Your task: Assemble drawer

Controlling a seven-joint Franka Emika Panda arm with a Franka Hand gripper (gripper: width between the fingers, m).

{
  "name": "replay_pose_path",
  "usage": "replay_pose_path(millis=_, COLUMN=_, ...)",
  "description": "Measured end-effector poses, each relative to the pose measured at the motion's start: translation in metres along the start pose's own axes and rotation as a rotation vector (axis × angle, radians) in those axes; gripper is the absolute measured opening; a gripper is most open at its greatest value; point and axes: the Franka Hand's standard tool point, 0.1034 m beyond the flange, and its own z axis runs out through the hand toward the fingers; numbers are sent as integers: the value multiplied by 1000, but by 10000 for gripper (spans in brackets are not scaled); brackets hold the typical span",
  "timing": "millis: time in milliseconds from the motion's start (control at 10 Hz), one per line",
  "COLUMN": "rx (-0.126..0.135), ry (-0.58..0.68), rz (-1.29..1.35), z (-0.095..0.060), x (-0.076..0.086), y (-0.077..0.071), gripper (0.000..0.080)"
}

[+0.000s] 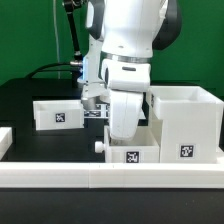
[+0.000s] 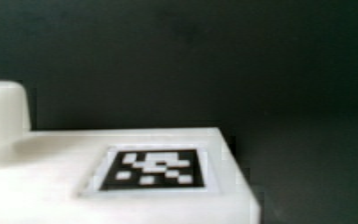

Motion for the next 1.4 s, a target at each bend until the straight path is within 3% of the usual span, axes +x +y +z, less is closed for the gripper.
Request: replay_pose_path(millis=1400, rx=-1, ry=-3, rz=-81, z=0, x=1, y=-4, gripper=42)
